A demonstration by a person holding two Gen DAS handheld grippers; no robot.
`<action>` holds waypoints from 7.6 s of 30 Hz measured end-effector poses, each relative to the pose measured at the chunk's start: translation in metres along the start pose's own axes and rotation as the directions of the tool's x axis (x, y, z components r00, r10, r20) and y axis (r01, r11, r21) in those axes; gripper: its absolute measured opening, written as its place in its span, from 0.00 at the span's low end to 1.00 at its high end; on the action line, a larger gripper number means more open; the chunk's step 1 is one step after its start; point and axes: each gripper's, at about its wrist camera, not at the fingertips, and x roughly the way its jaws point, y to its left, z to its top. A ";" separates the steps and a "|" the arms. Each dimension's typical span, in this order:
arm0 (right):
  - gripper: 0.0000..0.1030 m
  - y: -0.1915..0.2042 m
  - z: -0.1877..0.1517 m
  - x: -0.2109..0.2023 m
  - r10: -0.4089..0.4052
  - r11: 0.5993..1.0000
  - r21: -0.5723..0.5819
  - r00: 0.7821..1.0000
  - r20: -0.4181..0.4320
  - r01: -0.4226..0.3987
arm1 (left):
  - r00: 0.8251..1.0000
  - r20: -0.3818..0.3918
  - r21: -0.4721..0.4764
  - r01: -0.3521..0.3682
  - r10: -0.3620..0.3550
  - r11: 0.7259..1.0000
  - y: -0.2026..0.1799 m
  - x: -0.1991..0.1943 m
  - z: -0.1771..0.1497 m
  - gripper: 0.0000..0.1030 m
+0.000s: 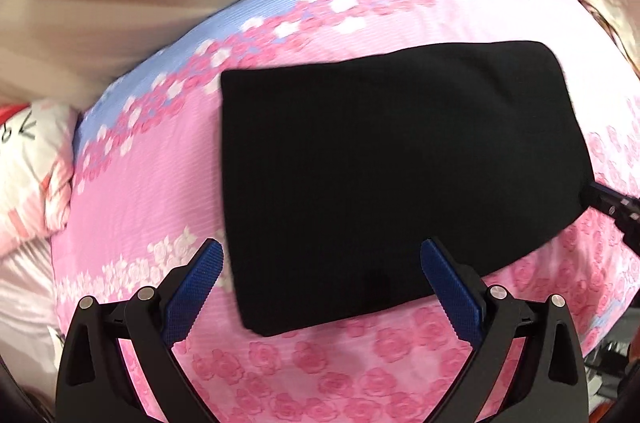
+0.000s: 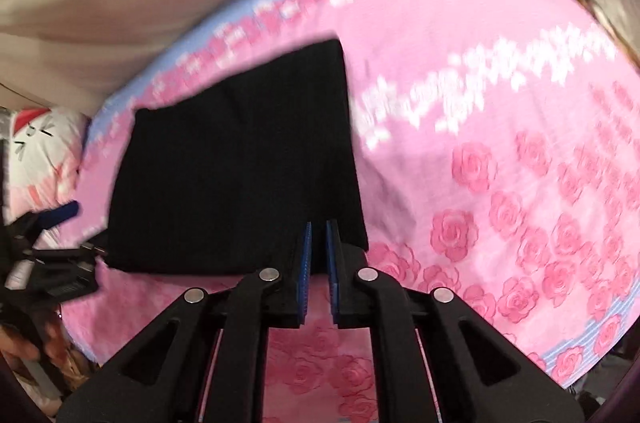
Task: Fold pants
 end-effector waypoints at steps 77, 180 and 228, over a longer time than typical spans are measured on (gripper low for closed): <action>0.11 0.010 -0.010 -0.006 0.074 0.997 -0.029 0.993 -0.096 -0.077 | 0.996 -0.074 -0.119 -0.049 0.041 0.992 0.038 0.013 -0.025 0.95; 0.32 -0.004 0.028 0.024 -0.033 0.976 -0.217 0.955 -0.296 -0.034 | 0.984 -0.122 -0.338 0.083 -0.131 0.938 0.082 0.012 -0.082 0.78; 0.56 -0.026 0.031 0.084 0.366 0.930 0.105 0.882 -0.296 -0.351 | 0.873 -0.106 -0.568 0.339 -0.476 0.750 0.086 0.079 -0.071 0.90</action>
